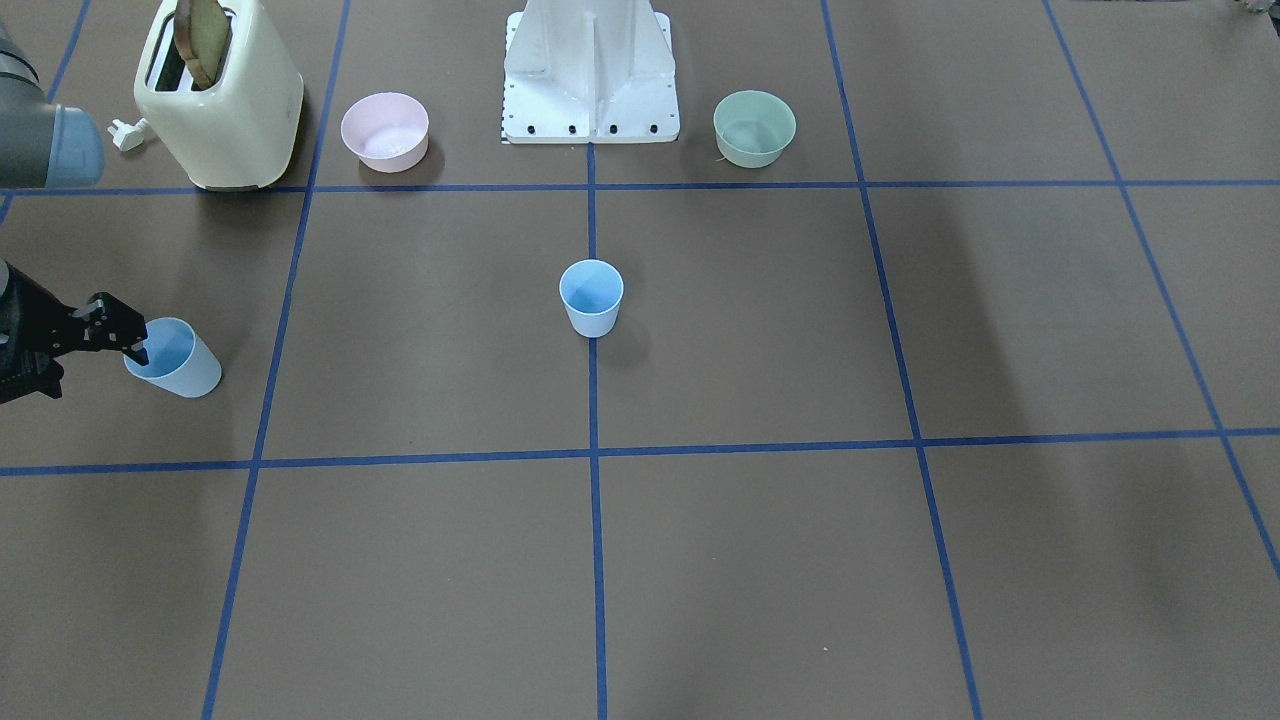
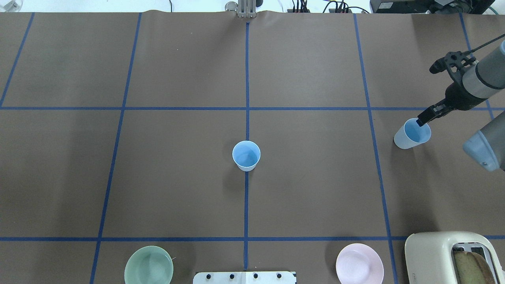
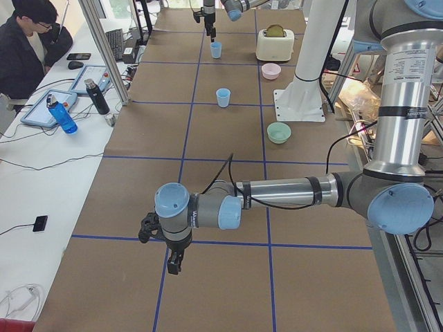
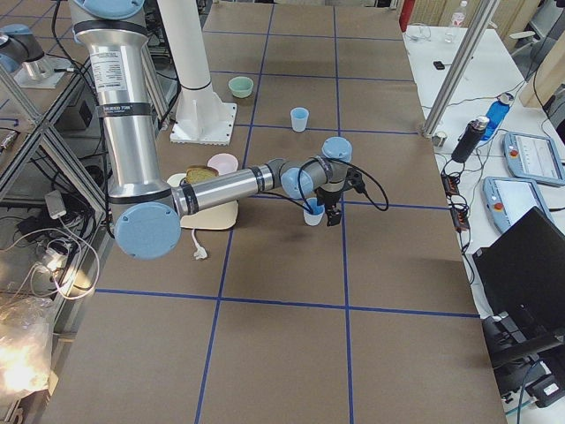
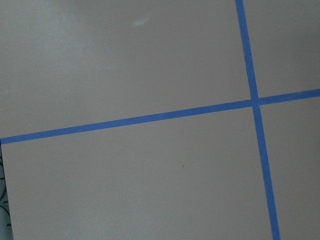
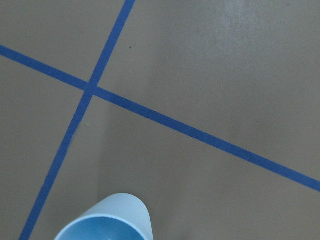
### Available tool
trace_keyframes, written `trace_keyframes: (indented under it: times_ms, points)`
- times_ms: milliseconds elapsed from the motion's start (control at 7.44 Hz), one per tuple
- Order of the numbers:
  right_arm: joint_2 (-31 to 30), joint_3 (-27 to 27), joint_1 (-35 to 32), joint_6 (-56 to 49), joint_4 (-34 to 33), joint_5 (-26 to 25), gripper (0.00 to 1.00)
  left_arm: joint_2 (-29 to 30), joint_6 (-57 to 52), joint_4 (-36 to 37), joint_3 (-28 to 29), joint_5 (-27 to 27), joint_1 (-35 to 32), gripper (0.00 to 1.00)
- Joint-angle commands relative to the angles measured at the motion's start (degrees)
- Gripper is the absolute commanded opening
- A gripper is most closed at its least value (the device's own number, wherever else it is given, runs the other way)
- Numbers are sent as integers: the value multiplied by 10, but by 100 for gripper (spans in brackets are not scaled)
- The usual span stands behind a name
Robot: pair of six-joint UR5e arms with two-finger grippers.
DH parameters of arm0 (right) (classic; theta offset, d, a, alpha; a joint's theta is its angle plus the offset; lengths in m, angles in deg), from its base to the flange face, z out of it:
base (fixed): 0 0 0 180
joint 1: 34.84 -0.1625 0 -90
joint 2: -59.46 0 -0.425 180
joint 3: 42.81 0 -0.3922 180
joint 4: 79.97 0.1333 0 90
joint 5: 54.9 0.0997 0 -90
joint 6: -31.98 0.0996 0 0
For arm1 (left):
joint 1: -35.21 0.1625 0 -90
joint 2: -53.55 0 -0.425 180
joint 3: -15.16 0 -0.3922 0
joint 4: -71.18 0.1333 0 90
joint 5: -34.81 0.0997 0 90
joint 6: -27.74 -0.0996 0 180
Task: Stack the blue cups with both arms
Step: 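Reach the right gripper to the other light-blue cup and grasp it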
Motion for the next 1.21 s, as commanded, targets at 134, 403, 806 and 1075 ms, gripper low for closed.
trace_keyframes:
  times_ms: [134, 403, 806, 1075]
  points:
    - [-2, 0, 19, -15, 1, 0, 1, 0, 3, 0, 0, 0, 0, 99]
    - [-2, -17, 18, -21, 0, 2, 0, 0, 4, 0, -1, 0, 0, 99]
    - [-1, -52, -1, -12, -6, 12, 0, -4, 4, 0, -3, 0, 0, 99]
    - [53, -60, -10, 69, -6, 44, 0, -5, 3, 0, -5, -1, 0, 99]
